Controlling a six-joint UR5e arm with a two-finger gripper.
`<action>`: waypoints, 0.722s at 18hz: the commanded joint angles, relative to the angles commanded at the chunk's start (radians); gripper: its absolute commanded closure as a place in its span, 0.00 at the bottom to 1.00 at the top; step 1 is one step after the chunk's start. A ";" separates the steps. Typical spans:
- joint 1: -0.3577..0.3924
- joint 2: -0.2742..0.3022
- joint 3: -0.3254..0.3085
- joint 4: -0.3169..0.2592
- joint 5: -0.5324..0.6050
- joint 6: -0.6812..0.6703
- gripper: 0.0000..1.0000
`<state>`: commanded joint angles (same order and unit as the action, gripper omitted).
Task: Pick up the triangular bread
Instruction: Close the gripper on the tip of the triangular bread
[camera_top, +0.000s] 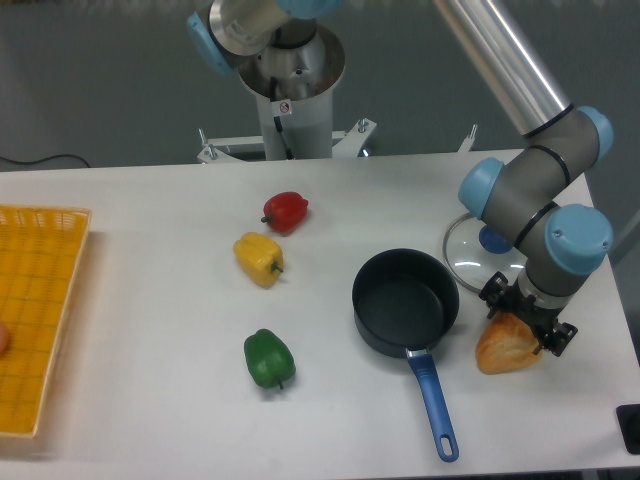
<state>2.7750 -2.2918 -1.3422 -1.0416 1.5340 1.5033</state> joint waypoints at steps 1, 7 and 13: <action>0.000 0.000 -0.002 0.000 0.002 0.005 0.19; -0.003 0.012 -0.011 -0.005 0.034 0.025 0.33; -0.003 0.021 -0.012 -0.011 0.046 0.031 0.64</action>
<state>2.7719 -2.2703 -1.3545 -1.0523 1.5800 1.5340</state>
